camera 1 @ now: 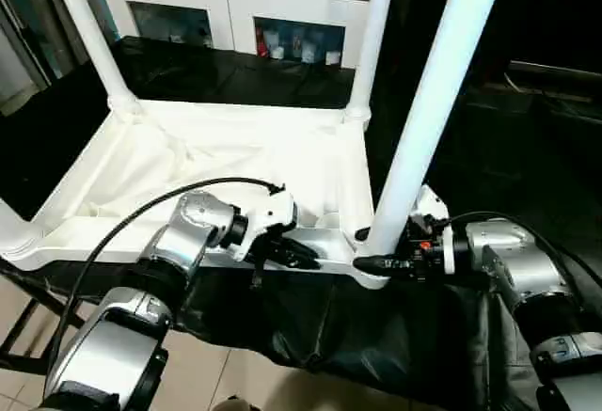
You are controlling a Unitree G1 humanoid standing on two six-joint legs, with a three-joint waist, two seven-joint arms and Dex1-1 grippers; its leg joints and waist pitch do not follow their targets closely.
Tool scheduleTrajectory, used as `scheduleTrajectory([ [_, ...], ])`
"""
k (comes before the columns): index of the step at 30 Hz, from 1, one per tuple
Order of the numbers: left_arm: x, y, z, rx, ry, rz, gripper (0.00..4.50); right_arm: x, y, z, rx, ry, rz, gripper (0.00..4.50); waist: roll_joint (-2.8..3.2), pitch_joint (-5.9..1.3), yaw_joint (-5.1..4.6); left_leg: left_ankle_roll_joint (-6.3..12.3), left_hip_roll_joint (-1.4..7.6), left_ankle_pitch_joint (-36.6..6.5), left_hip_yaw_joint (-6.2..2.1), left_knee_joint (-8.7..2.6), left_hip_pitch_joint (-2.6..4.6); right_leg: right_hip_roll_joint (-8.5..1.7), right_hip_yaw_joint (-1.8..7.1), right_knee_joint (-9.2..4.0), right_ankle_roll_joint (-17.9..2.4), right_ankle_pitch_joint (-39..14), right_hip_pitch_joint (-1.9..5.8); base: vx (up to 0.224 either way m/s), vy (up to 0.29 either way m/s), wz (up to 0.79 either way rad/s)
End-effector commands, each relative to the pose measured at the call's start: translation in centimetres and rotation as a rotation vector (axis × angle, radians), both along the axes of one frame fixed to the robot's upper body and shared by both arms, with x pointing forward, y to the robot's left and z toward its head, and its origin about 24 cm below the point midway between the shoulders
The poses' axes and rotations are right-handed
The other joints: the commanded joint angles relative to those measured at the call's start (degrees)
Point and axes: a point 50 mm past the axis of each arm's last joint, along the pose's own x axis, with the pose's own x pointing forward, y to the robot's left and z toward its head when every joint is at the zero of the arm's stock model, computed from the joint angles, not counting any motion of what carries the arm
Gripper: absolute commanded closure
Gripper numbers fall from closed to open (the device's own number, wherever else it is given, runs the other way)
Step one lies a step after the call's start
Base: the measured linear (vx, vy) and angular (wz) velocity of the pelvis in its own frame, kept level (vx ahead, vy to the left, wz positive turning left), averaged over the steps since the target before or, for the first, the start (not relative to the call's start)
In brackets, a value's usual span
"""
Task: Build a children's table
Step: Rotate leg to tighten
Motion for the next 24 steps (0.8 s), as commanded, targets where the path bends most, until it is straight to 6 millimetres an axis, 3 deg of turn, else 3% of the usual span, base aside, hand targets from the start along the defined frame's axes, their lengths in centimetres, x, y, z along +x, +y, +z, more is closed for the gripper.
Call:
scheduleTrajectory([
  [1,-0.1,-0.7,0.0,-0.013,-0.003,-0.018,4.50,-0.4,1.3,-0.4,0.022,0.052,0.077,1.97,-0.54,-3.71,0.07,4.97,2.84,-10.2,-0.90,-3.16,0.79,-3.61,2.13,-2.69,-15.9,-8.3,3.05,0.000,0.000,0.00],
  [5,0.3,-1.0,-0.1,-0.033,-0.015,0.049,4.50,-0.4,1.8,-0.7,0.074,0.033,-0.027,1.98,-0.58,-3.58,0.08,4.78,2.81,-10.5,-0.87,-3.22,0.80,-3.56,2.15,-2.83,-15.7,-8.9,3.00,0.000,0.000,0.00],
  [8,0.7,-1.3,-0.1,-0.043,-0.033,0.118,4.50,-0.3,2.1,-1.1,0.089,0.010,-0.124,1.98,-0.72,-3.35,-0.03,3.48,2.81,-12.8,-0.96,-3.45,0.83,-3.69,2.15,-3.30,-14.4,-13.5,2.88,0.000,0.000,0.00],
  [9,1.0,-1.7,-0.2,-0.040,-0.048,0.171,4.50,-0.2,2.3,-1.4,0.086,-0.015,-0.193,1.98,-0.65,-3.04,-0.15,2.18,2.87,-15.2,-1.01,-3.72,1.06,-3.74,2.23,-3.80,-13.0,-18.3,2.56,0.000,0.000,0.00],
  [12,1.5,-3.6,-0.5,-0.068,-0.067,0.318,4.50,-0.3,3.8,-2.7,0.078,-0.036,-0.433,1.99,-0.75,-2.67,-0.60,0.40,2.72,-18.2,-1.37,-4.12,1.37,-3.86,2.27,-4.57,-10.2,-25.1,2.26,0.000,0.000,0.00],
  [13,1.5,-3.6,-0.5,-0.068,-0.067,0.318,4.50,-0.3,3.8,-2.7,0.078,-0.036,-0.433,1.99,-0.71,-2.53,-1.02,-0.16,2.47,-19.9,-1.60,-4.32,1.36,-3.82,2.13,-5.02,-8.9,-28.4,2.31,0.000,0.000,0.00],
  [17,1.2,-6.8,-0.9,-0.100,-0.059,0.388,4.50,0.2,6.5,-3.6,0.042,-0.023,-0.727,2.00,-0.38,-2.36,-2.16,-1.01,2.35,-22.7,-1.86,-4.58,1.91,-3.66,2.05,-5.73,-6.9,-32.4,1.62,0.000,0.000,0.00],
  [18,1.1,-7.7,-0.7,-0.130,-0.070,0.401,4.50,0.5,7.2,-3.6,0.044,-0.013,-0.820,2.00,-0.38,-2.43,-2.36,-0.82,2.10,-23.3,-2.10,-4.59,1.89,-3.86,1.81,-6.14,-5.6,-34.4,1.84,0.000,0.000,0.00],
  [20,0.9,-8.8,-0.4,-0.153,-0.092,0.407,4.50,0.8,8.3,-3.3,0.036,-0.017,-0.907,2.00,-0.37,-2.41,-2.66,-0.86,1.99,-24.1,-2.13,-4.65,2.01,-3.70,1.93,-6.39,-4.8,-35.1,1.39,0.000,0.000,0.00],
  [24,0.7,-9.4,-0.4,-0.141,-0.122,0.394,4.50,1.0,9.2,-2.6,0.025,-0.062,-0.932,2.00,-0.22,-2.55,-3.01,-0.15,1.85,-24.6,-2.09,-4.71,2.00,-3.56,2.25,-6.44,-4.4,-33.7,1.22,0.000,0.000,0.00],
])
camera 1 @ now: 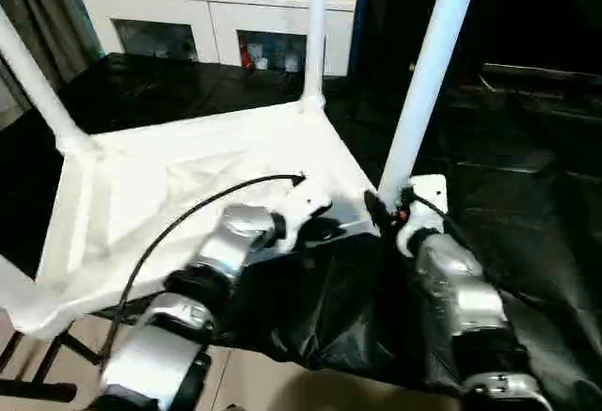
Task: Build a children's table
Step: Rotate leg to tighten
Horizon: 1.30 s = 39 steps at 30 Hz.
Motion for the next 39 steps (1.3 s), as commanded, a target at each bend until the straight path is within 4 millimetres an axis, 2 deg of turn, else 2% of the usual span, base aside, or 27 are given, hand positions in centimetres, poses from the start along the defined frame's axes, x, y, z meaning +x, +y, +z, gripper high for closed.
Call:
scheduleTrajectory([
  [1,-0.8,-4.0,0.9,-0.085,-0.046,-0.059,4.50,-0.7,5.4,-0.3,0.060,0.032,0.185,1.65,-0.81,-2.28,-0.31,0.26,2.32,-24.1,-1.97,-4.81,0.85,-3.44,2.00,-6.06,-5.3,-32.2,0.64,0.000,0.000,0.00],
  [4,-0.8,-3.7,0.8,-0.069,-0.050,-0.075,4.50,-0.5,4.6,-0.2,0.071,0.023,0.144,1.27,-0.73,-2.41,-0.37,0.61,2.47,-22.4,-1.90,-4.94,0.41,-3.38,2.17,-5.59,-6.3,-28.2,0.93,0.000,0.000,0.00],
  [5,-0.8,-3.1,0.6,-0.052,-0.051,-0.086,4.50,-0.5,3.7,-0.1,0.046,0.011,0.156,1.11,-0.84,-2.46,-0.29,0.93,2.46,-21.5,-1.72,-4.87,0.43,-3.37,2.27,-5.40,-7.1,-26.0,1.00,0.000,0.000,0.00],
  [8,-0.6,-2.3,0.4,-0.028,-0.054,-0.083,4.50,-0.5,2.5,0.1,0.028,0.002,0.184,1.00,-0.94,-2.50,-0.16,1.62,2.45,-20.1,-1.54,-4.78,0.28,-3.31,2.35,-5.13,-8.0,-23.6,1.28,0.000,0.000,0.00],
  [10,-0.6,-1.9,0.4,-0.022,-0.054,-0.085,4.50,-0.7,1.8,0.2,0.031,-0.001,0.224,0.67,-1.25,-2.58,0.08,2.45,2.49,-18.2,-1.44,-4.65,0.08,-3.41,2.38,-4.89,-8.5,-22.0,1.60,0.000,0.000,0.00],
  [11,-0.6,-1.9,0.4,-0.021,-0.054,-0.085,4.50,-0.8,1.5,0.3,0.029,-0.004,0.243,0.67,-1.18,-2.62,0.20,2.60,2.54,-17.6,-1.38,-4.59,0.05,-3.44,2.42,-4.83,-8.7,-21.5,1.62,0.000,0.000,0.00],
  [12,-0.6,-1.6,0.3,-0.018,-0.055,-0.086,4.50,-1.1,0.4,0.4,0.010,-0.006,0.301,0.60,-1.27,-2.56,0.28,2.85,2.54,-17.0,-1.34,-4.57,-0.04,-3.44,2.42,-4.80,-8.8,-21.1,1.65,0.000,0.000,0.00],
  [13,-0.5,-1.6,0.4,-0.016,-0.057,-0.084,4.50,-1.2,0.1,0.5,0.005,-0.006,0.316,0.56,-1.41,-2.58,0.70,3.28,2.60,-16.5,-1.31,-4.46,0.04,-3.46,2.39,-4.79,-8.8,-21.0,1.80,0.000,0.000,0.00],
  [14,-0.4,-1.3,0.4,-0.015,-0.061,-0.075,4.50,-1.8,-1.5,0.8,-0.022,0.005,0.398,0.56,-1.43,-2.60,0.81,3.51,2.60,-16.3,-1.20,-4.40,0.04,-3.42,2.45,-4.75,-8.7,-20.7,1.77,0.000,0.000,0.00],
  [15,-0.4,-1.2,0.4,-0.016,-0.062,-0.071,4.50,-2.0,-2.1,0.9,-0.033,0.014,0.429,0.47,-1.63,-2.61,1.19,4.10,2.65,-15.3,-1.22,-4.33,-0.10,-3.37,2.44,-4.57,-8.6,-19.7,2.06,0.000,0.000,0.00],
  [16,-0.4,-1.2,0.4,-0.018,-0.062,-0.073,4.50,-2.3,-2.9,1.3,-0.061,0.006,0.467,0.30,-1.82,-2.61,1.45,4.51,2.72,-15.0,-1.07,-4.20,0.07,-3.34,2.48,-4.62,-8.8,-19.0,1.89,0.000,0.000,0.00],
  [17,-0.4,-1.1,0.4,-0.020,-0.062,-0.074,4.50,-2.6,-4.0,1.8,-0.074,0.002,0.496,0.30,-1.79,-2.63,1.46,4.69,2.70,-14.7,-1.08,-4.14,-0.06,-3.45,2.50,-4.50,-9.1,-18.6,1.93,0.000,0.000,0.00],
  [18,-0.4,-1.0,0.4,-0.024,-0.062,-0.079,4.50,-3.1,-5.7,2.7,-0.094,-0.005,0.535,0.30,-2.01,-2.62,1.52,5.15,2.64,-14.0,-1.12,-4.09,-0.32,-3.44,2.36,-4.45,-9.1,-18.6,2.25,0.000,0.000,0.00],
  [23,-0.3,-0.8,1.0,-0.080,-0.059,-0.060,4.50,-4.8,-7.9,4.7,-0.060,0.033,0.698,0.30,-2.45,-2.53,1.96,6.36,2.76,-13.2,-1.16,-3.87,-0.49,-3.46,2.11,-4.62,-8.8,-21.1,2.22,0.000,0.000,0.00],
  [24,-0.2,-0.7,1.2,-0.087,-0.059,-0.060,4.50,-4.9,-8.0,4.9,-0.052,0.039,0.715,0.30,-2.45,-2.58,2.05,6.42,2.82,-13.0,-1.19,-3.82,-0.50,-3.46,2.08,-4.55,-8.9,-20.9,2.31,0.000,0.000,0.00],
  [26,-0.1,-0.2,1.7,-0.100,-0.058,-0.059,4.06,-5.3,-7.8,5.3,-0.022,0.055,0.766,0.17,-2.54,-2.66,2.17,6.52,2.82,-11.9,-1.16,-3.75,-0.64,-3.45,2.06,-4.36,-9.3,-19.5,2.21,0.000,0.000,0.00],
  [29,-0.1,0.6,2.5,-0.123,-0.033,-0.060,3.92,-5.5,-7.1,5.5,0.003,0.063,0.816,0.17,-2.54,-2.96,2.38,6.77,3.04,-9.3,-1.05,-3.50,-0.76,-3.58,1.96,-3.60,-11.5,-15.3,2.29,0.000,0.000,0.00],
  [30,-0.5,1.5,3.3,-0.148,0.023,-0.087,3.72,-5.1,-6.2,5.4,0.010,0.048,0.824,0.17,-2.06,-3.18,2.47,6.55,3.40,-8.2,-1.04,-3.38,-0.69,-3.78,1.97,-3.18,-12.6,-13.4,2.14,0.000,0.000,0.00],
  [31,-0.9,2.1,3.6,-0.149,0.051,-0.108,3.72,-4.9,-5.7,5.4,0.017,0.037,0.821,0.17,-1.97,-3.18,2.26,6.33,3.50,-6.7,-1.02,-3.42,-0.89,-3.49,1.90,-2.79,-13.8,-10.7,2.00,0.000,0.000,0.00],
  [33,-1.6,3.4,3.9,-0.121,0.101,-0.144,3.46,-4.4,-4.7,5.3,0.045,0.020,0.813,0.17,-2.08,-3.13,2.01,6.19,3.28,-6.1,-0.82,-3.23,-0.65,-3.01,1.85,-2.51,-14.8,-7.6,1.79,0.000,0.000,0.00],
  [34,-2.3,4.7,4.0,-0.085,0.146,-0.161,3.39,-4.1,-3.6,5.2,0.074,0.009,0.816,0.17,-2.33,-3.05,2.09,6.23,3.29,-5.6,-0.92,-3.33,-0.78,-3.25,1.90,-2.21,-15.4,-6.7,1.93,0.000,0.000,0.00],
  [36,-2.9,5.6,4.0,-0.056,0.180,-0.173,3.29,-3.8,-2.8,5.1,0.093,0.003,0.820,0.17,-2.10,-3.09,1.91,5.75,3.34,-5.3,-0.79,-3.37,-0.48,-3.12,1.95,-1.85,-15.6,-6.5,1.73,0.000,0.000,0.00],
  [37,-3.3,6.3,4.0,-0.037,0.201,-0.180,3.19,-3.7,-2.2,5.0,0.108,0.002,0.829,0.17,-2.04,-2.79,1.67,5.45,3.17,-6.1,-0.62,-3.43,-0.43,-2.87,2.01,-2.23,-15.3,-7.4,1.52,0.000,0.000,0.00],
  [38,-4.1,7.6,4.1,-0.002,0.237,-0.179,3.19,-3.4,-0.8,4.6,0.136,0.001,0.836,0.17,-2.34,-2.87,1.68,4.97,3.28,-6.6,-0.66,-3.41,-0.25,-3.05,2.05,-2.05,-15.4,-7.5,1.59,0.000,0.000,0.00],
  [39,-4.6,8.4,4.1,0.017,0.256,-0.172,3.12,-3.2,0.3,4.4,0.154,0.003,0.841,0.17,-2.36,-2.67,1.45,4.60,3.18,-6.8,-0.69,-3.70,-0.60,-2.99,2.11,-2.12,-15.1,-8.6,1.56,0.000,0.000,0.00],
])
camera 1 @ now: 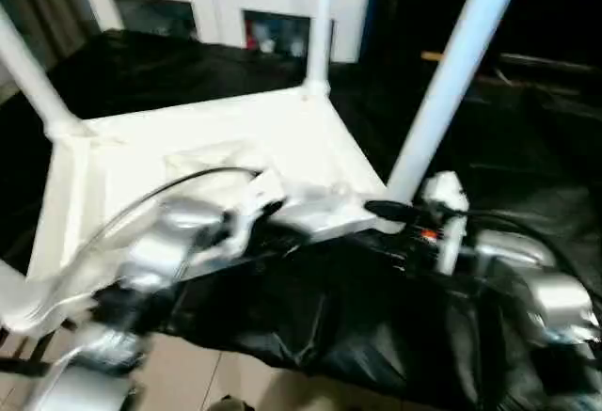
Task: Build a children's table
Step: Rotate leg to tighten, then rotate table base
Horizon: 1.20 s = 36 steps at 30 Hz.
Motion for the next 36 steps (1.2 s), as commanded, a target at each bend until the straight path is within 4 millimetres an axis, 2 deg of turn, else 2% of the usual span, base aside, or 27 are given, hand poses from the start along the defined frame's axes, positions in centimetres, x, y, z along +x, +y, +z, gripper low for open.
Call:
scheduleTrajectory([
  [1,-0.9,0.2,0.5,0.012,0.034,-0.037,3.12,0.3,1.6,-0.6,0.006,0.023,0.010,0.17,-0.30,-3.64,0.06,3.62,2.55,-7.6,-1.02,-3.46,0.90,-3.28,2.37,-2.65,-14.4,-9.6,2.71,0.000,0.000,0.00],
  [2,-1.2,0.6,0.5,0.022,0.046,-0.035,2.88,0.4,2.3,-0.8,0.015,0.023,0.014,0.17,-0.34,-3.60,0.10,2.59,2.62,-8.5,-1.06,-3.53,1.12,-3.38,2.43,-2.71,-14.3,-10.6,2.57,0.000,0.000,0.00],
  [3,-1.8,1.2,0.6,0.038,0.064,-0.026,2.88,0.9,3.6,-1.1,0.033,0.030,-0.015,0.17,-0.78,-3.50,0.08,2.33,2.60,-8.9,-0.90,-3.58,1.15,-3.26,2.47,-2.85,-14.1,-11.0,2.54,0.000,0.000,0.00],
  [4,-2.4,1.7,0.7,0.053,0.081,-0.009,2.80,1.7,5.0,-1.3,0.050,0.029,-0.068,0.17,-0.37,-3.37,0.10,1.27,2.57,-9.9,-1.01,-3.81,1.14,-3.35,2.61,-2.76,-13.9,-12.1,2.44,0.000,0.000,0.00],
  [5,-2.6,1.8,0.8,0.056,0.084,-0.002,2.77,1.9,5.3,-1.4,0.054,0.026,-0.086,0.17,-0.43,-3.50,0.13,0.56,2.66,-10.4,-1.01,-3.74,1.36,-3.49,2.62,-2.63,-13.9,-12.2,2.29,0.000,0.000,0.00],
  [6,-2.8,2.0,0.9,0.066,0.087,0.015,2.65,2.6,6.0,-1.6,0.059,0.035,-0.149,0.17,-0.38,-3.15,-0.17,-0.40,2.52,-11.9,-1.09,-4.14,1.18,-3.33,2.66,-2.88,-13.5,-14.0,2.31,0.000,0.000,0.00],
  [7,-2.8,2.0,0.9,0.066,0.087,0.015,2.53,2.6,6.0,-1.6,0.059,0.035,-0.149,0.17,-0.17,-3.10,-0.14,-1.62,2.57,-13.5,-1.03,-4.12,1.74,-3.42,2.83,-3.11,-13.2,-15.1,1.85,0.000,0.000,0.00],
  [8,-2.9,2.0,0.9,0.068,0.089,0.017,2.43,2.7,6.2,-1.6,0.061,0.035,-0.160,0.17,-0.21,-3.06,-0.13,-1.90,2.49,-14.2,-1.06,-4.19,1.69,-3.29,2.79,-3.14,-12.8,-15.6,2.02,0.000,0.000,0.00],
  [9,-3.3,2.1,1.1,0.088,0.095,0.034,2.38,3.7,7.4,-1.7,0.076,0.038,-0.246,0.17,-0.15,-3.13,0.00,-2.74,2.69,-15.4,-1.02,-4.17,1.95,-3.63,2.99,-2.95,-12.7,-15.7,1.67,0.000,0.000,0.00],
  [10,-3.4,2.2,1.1,0.102,0.087,0.047,2.34,4.6,7.8,-1.7,0.078,0.043,-0.333,0.17,-0.23,-3.00,-0.29,-3.28,2.43,-15.7,-1.28,-4.46,1.46,-3.55,2.92,-3.06,-12.2,-16.9,2.20,0.000,0.000,0.00],
  [11,-3.5,2.2,1.0,0.112,0.080,0.057,2.24,5.3,8.0,-1.7,0.087,0.049,-0.405,0.17,-0.15,-3.10,-0.34,-3.68,2.39,-15.4,-1.26,-4.39,1.73,-3.45,2.90,-3.07,-12.0,-16.8,2.08,0.000,0.000,0.00],
  [13,-3.6,2.2,0.9,0.134,0.071,0.069,1.99,6.5,7.7,-1.9,0.062,0.066,-0.567,0.17,-0.16,-3.11,-0.57,-4.04,2.22,-14.7,-1.14,-4.29,1.71,-3.20,3.01,-2.89,-11.9,-14.7,2.12,0.000,0.000,0.00],
  [16,-3.5,2.2,0.7,0.156,0.048,0.089,1.78,7.6,6.4,-1.9,0.043,0.072,-0.714,0.17,-0.13,-3.60,-0.39,-3.81,1.92,-11.3,-0.90,-3.84,1.78,-2.78,2.85,-2.04,-11.8,-8.6,2.44,0.000,0.000,0.00],
  [17,-3.5,2.2,0.7,0.157,0.045,0.091,1.59,7.7,6.3,-1.9,0.041,0.073,-0.725,0.17,-0.22,-3.67,-0.47,-3.23,1.77,-9.3,-0.88,-3.68,1.39,-2.58,2.84,-1.62,-11.9,-5.3,2.76,0.000,0.000,0.00],
  [19,-3.2,2.3,0.7,0.166,0.017,0.117,1.55,8.2,5.1,-1.9,0.033,0.077,-0.808,0.17,-0.33,-3.90,-0.43,-2.12,1.65,-6.9,-0.85,-3.42,1.19,-2.54,2.77,-1.26,-12.3,-1.5,3.04,0.000,0.000,0.00],
  [20,-3.0,2.4,0.6,0.169,0.006,0.130,1.50,8.4,4.4,-1.9,0.025,0.075,-0.848,0.17,-0.72,-3.96,-0.52,-1.70,1.56,-6.5,-0.77,-3.31,1.08,-2.49,2.74,-1.24,-12.6,-0.9,3.16,0.000,0.000,0.00],
  [21,-3.0,2.4,0.6,0.169,0.006,0.130,1.26,8.4,4.4,-1.9,0.025,0.075,-0.848,0.17,-0.59,-3.94,-0.36,-1.13,1.55,-6.4,-0.76,-3.23,1.09,-2.64,2.77,-1.25,-12.8,-1.2,3.16,0.000,0.000,0.00],
  [22,-2.8,2.5,0.5,0.182,-0.014,0.152,1.26,8.7,3.4,-1.9,0.016,0.070,-0.901,0.17,-0.60,-3.84,-0.37,-0.87,1.55,-6.8,-0.70,-3.22,0.99,-2.66,2.81,-1.34,-12.7,-1.9,3.15,0.000,0.000,0.00],
  [23,-2.6,2.6,0.4,0.189,-0.031,0.170,1.15,9.0,2.3,-1.7,0.005,0.058,-0.946,0.17,-0.54,-3.80,-0.26,-1.05,1.65,-8.3,-0.73,-3.25,1.23,-2.73,2.72,-1.58,-12.6,-4.6,2.98,0.000,0.000,0.00],
  [26,-2.4,2.5,0.3,0.194,-0.050,0.191,0.84,9.2,1.2,-1.6,-0.009,0.044,-0.982,0.17,-0.50,-3.59,0.01,-1.70,1.77,-11.0,-0.70,-3.30,1.35,-2.65,2.79,-1.84,-11.9,-7.9,2.75,0.000,0.000,0.00],
  [27,-1.5,2.4,0.0,0.202,-0.104,0.264,0.74,9.5,-1.1,-1.3,-0.048,0.010,-1.055,0.17,-0.54,-3.51,0.03,-2.03,1.76,-12.2,-0.79,-3.33,1.33,-2.56,2.74,-1.92,-11.4,-9.4,2.61,0.000,0.000,0.00],
  [28,-1.4,2.3,-0.1,0.204,-0.113,0.276,0.70,9.6,-1.5,-1.2,-0.055,0.004,-1.067,0.17,-0.11,-3.32,0.26,-2.85,1.83,-14.9,-0.63,-3.29,1.90,-2.44,2.72,-2.47,-11.1,-11.7,2.07,0.000,0.000,0.00],
  [29,-1.4,2.3,-0.1,0.204,-0.113,0.276,0.66,9.6,-1.5,-1.2,-0.055,0.004,-1.067,0.17,-0.21,-3.36,0.51,-3.12,1.85,-15.9,-0.51,-3.11,2.20,-2.49,2.84,-2.55,-11.0,-12.3,1.88,0.000,0.000,0.00],
  [32,-0.5,2.0,-0.3,0.202,-0.173,0.338,0.42,9.7,-4.1,-0.9,-0.096,-0.028,-1.148,0.17,-0.36,-3.31,0.77,-3.60,1.75,-18.9,-0.78,-3.19,2.07,-2.50,2.74,-2.79,-9.9,-16.2,1.86,0.000,0.000,0.00],
  [33,-0.1,1.9,-0.3,0.199,-0.200,0.362,0.26,9.7,-5.3,-0.6,-0.113,-0.042,-1.178,0.17,-0.13,-3.32,0.74,-3.65,1.72,-19.1,-0.85,-3.15,1.99,-2.49,2.74,-2.85,-9.6,-16.1,1.84,0.000,0.000,0.00],
  [35,0.1,1.8,-0.3,0.197,-0.213,0.374,0.13,9.7,-5.9,-0.5,-0.122,-0.050,-1.193,0.17,-0.32,-3.40,0.93,-3.64,1.77,-19.5,-0.91,-3.05,1.98,-2.55,2.66,-2.84,-9.6,-16.0,1.93,0.000,0.000,0.00],
  [36,0.8,1.7,-0.1,0.170,-0.271,0.425,0.05,9.6,-8.2,0.1,-0.155,-0.080,-1.243,0.17,0.29,-3.48,0.86,-3.48,1.68,-18.6,-1.18,-3.06,1.45,-2.63,2.60,-2.51,-9.7,-14.9,2.32,0.000,0.000,0.00],
])
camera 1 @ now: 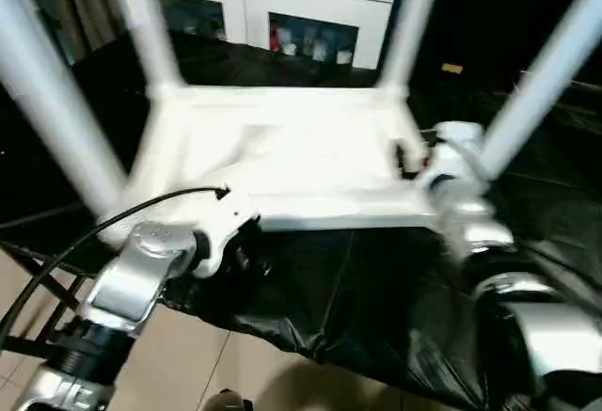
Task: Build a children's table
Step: Rotate table base
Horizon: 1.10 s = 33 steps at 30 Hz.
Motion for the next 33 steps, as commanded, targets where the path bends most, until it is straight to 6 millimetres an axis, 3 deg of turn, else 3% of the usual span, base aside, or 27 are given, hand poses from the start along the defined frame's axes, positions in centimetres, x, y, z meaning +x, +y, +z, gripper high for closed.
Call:
scheduleTrajectory([
  [1,1.1,0.4,1.1,-0.002,-0.097,0.065,0.05,-0.1,-2.6,0.8,-0.033,-0.021,-0.081,0.17,1.08,-4.27,-0.76,-2.70,1.58,-18.3,-0.94,-4.15,1.40,-2.28,2.09,-4.00,-10.0,-12.8,1.91,0.000,0.000,0.00],
  [2,1.3,0.4,1.1,-0.016,-0.116,0.084,0.05,-0.1,-3.3,1.0,-0.047,-0.024,-0.094,0.17,0.82,-4.42,-0.69,-2.47,1.55,-17.5,-0.87,-3.97,1.36,-2.26,2.09,-3.79,-10.3,-11.3,2.02,0.000,0.000,0.00],
  [4,1.4,0.4,1.5,-0.069,-0.168,0.126,0.05,-0.2,-4.0,1.4,-0.079,-0.030,-0.077,0.17,0.85,-4.61,-0.74,-1.58,1.39,-14.8,-0.90,-3.75,0.72,-2.30,2.01,-3.31,-11.3,-7.7,2.53,0.000,0.000,0.00],
  [5,1.5,0.5,1.6,-0.091,-0.190,0.150,0.05,-0.1,-4.1,1.5,-0.091,-0.032,-0.062,0.17,1.16,-4.70,-0.92,-1.03,1.35,-13.7,-0.84,-3.53,0.65,-2.19,1.97,-3.22,-12.0,-5.3,2.60,0.000,0.000,0.00],
  [7,1.6,1.5,1.8,-0.180,-0.254,0.282,0.05,0.0,-3.5,1.6,-0.072,-0.033,0.056,0.17,1.46,-4.98,-1.06,0.79,1.26,-11.5,-0.84,-3.13,0.25,-2.19,1.83,-2.68,-13.7,-0.9,2.99,0.000,0.000,0.00],
  [8,1.6,1.8,1.7,-0.197,-0.262,0.309,0.05,0.0,-3.3,1.6,-0.062,-0.035,0.083,0.17,1.30,-4.99,-1.33,1.56,1.21,-11.3,-0.81,-3.01,0.02,-2.13,1.82,-2.70,-14.2,0.0,3.16,0.000,0.000,0.00],
  [10,1.5,2.8,1.6,-0.242,-0.295,0.438,0.01,-0.2,-2.5,1.4,-0.062,-0.047,0.188,0.08,1.01,-5.00,-1.81,3.18,1.29,-10.4,-0.91,-2.92,-0.36,-2.29,1.65,-2.69,-14.9,0.1,3.45,0.000,0.000,0.00],
  [13,0.3,4.2,1.0,-0.283,-0.391,0.601,0.01,-1.0,-1.0,0.7,-0.104,-0.083,0.341,0.08,1.42,-4.86,-2.02,4.76,1.71,-10.8,-0.89,-2.85,-0.14,-2.31,1.53,-3.28,-15.0,-3.8,3.04,0.000,0.000,0.00],
  [16,-0.7,4.7,0.5,-0.287,-0.456,0.691,0.01,-1.7,0.1,0.3,-0.056,-0.111,0.437,0.08,1.44,-4.77,-1.99,4.67,2.26,-12.2,-0.91,-3.08,0.06,-2.28,1.56,-3.60,-14.0,-5.9,2.79,0.000,0.000,0.00],
  [18,-1.2,4.5,0.5,-0.296,-0.505,0.712,0.01,-2.5,1.0,-0.1,-0.040,-0.109,0.504,0.08,1.44,-4.60,-1.47,4.38,2.35,-12.9,-0.87,-3.22,0.25,-2.09,1.65,-3.92,-13.5,-7.4,2.56,0.000,0.000,0.00],
  [20,-1.5,4.3,0.3,-0.307,-0.548,0.735,0.01,-3.5,1.8,-0.2,-0.011,-0.117,0.581,0.08,1.54,-4.55,-1.05,3.35,2.59,-14.9,-0.98,-3.48,0.63,-2.16,1.71,-4.03,-12.7,-9.4,2.31,0.000,0.000,0.00],
  [23,-1.5,4.6,0.2,-0.318,-0.584,0.811,0.01,-5.2,2.5,-0.4,0.005,-0.096,0.675,0.08,1.49,-4.26,-0.40,1.61,2.72,-17.7,-1.11,-3.91,0.87,-2.14,1.94,-4.48,-9.9,-12.7,2.07,0.000,0.000,0.00],
  [25,-1.4,4.7,0.1,-0.322,-0.586,0.823,0.01,-5.5,2.5,-0.4,0.008,-0.087,0.696,0.08,1.36,-4.18,-0.62,0.57,2.52,-18.7,-1.27,-4.13,0.57,-2.33,1.92,-4.65,-9.2,-15.2,2.10,0.000,0.000,0.00],
  [26,-0.6,5.1,0.0,-0.342,-0.576,0.836,0.01,-7.1,2.6,-0.8,0.012,-0.032,0.765,0.08,0.95,-4.20,-0.43,0.50,2.38,-18.7,-1.15,-4.00,0.69,-2.23,1.99,-4.89,-8.2,-16.0,2.11,0.000,0.000,0.00],
  [27,-0.4,5.2,0.0,-0.347,-0.573,0.837,0.01,-7.5,2.6,-0.9,0.012,-0.017,0.780,0.08,1.09,-3.87,-0.19,0.85,2.07,-18.6,-1.03,-3.97,0.90,-1.96,2.17,-5.35,-7.0,-16.9,1.83,0.000,0.000,0.00],
  [28,-0.4,5.2,0.0,-0.347,-0.573,0.837,0.01,-7.5,2.6,-0.9,0.012,-0.017,0.780,0.08,1.18,-4.08,0.18,0.71,2.20,-18.8,-0.99,-3.87,1.34,-1.96,2.25,-5.22,-6.6,-16.9,1.58,0.000,0.000,0.00],
  [29,1.3,6.0,0.2,-0.346,-0.564,0.830,0.01,-9.1,2.2,-1.7,-0.011,0.072,0.776,0.08,1.00,-3.99,-0.01,0.57,1.95,-17.6,-1.21,-4.18,0.60,-2.02,2.20,-5.32,-5.9,-17.2,2.08,0.000,0.000,0.00],
  [30,1.5,6.2,0.3,-0.346,-0.564,0.831,0.01,-9.3,2.2,-1.8,-0.015,0.084,0.770,0.08,1.07,-4.14,0.25,0.34,1.96,-17.7,-1.16,-4.02,1.07,-1.99,2.29,-5.29,-5.5,-17.2,1.71,0.000,0.000,0.00],
  [32,2.0,6.6,0.4,-0.344,-0.568,0.842,0.01,-9.6,2.0,-2.0,-0.021,0.096,0.757,0.08,0.64,-4.26,-0.24,-0.26,2.14,-16.6,-1.54,-4.28,0.29,-2.33,2.14,-4.74,-6.1,-15.0,2.37,0.000,0.000,0.00],
  [33,2.5,7.0,0.6,-0.341,-0.561,0.854,0.01,-9.7,1.9,-2.2,-0.016,0.107,0.749,0.08,0.79,-4.36,-0.31,-0.46,2.15,-16.6,-1.46,-4.13,0.55,-2.41,2.13,-4.66,-6.6,-14.7,2.07,0.000,0.000,0.00],
])
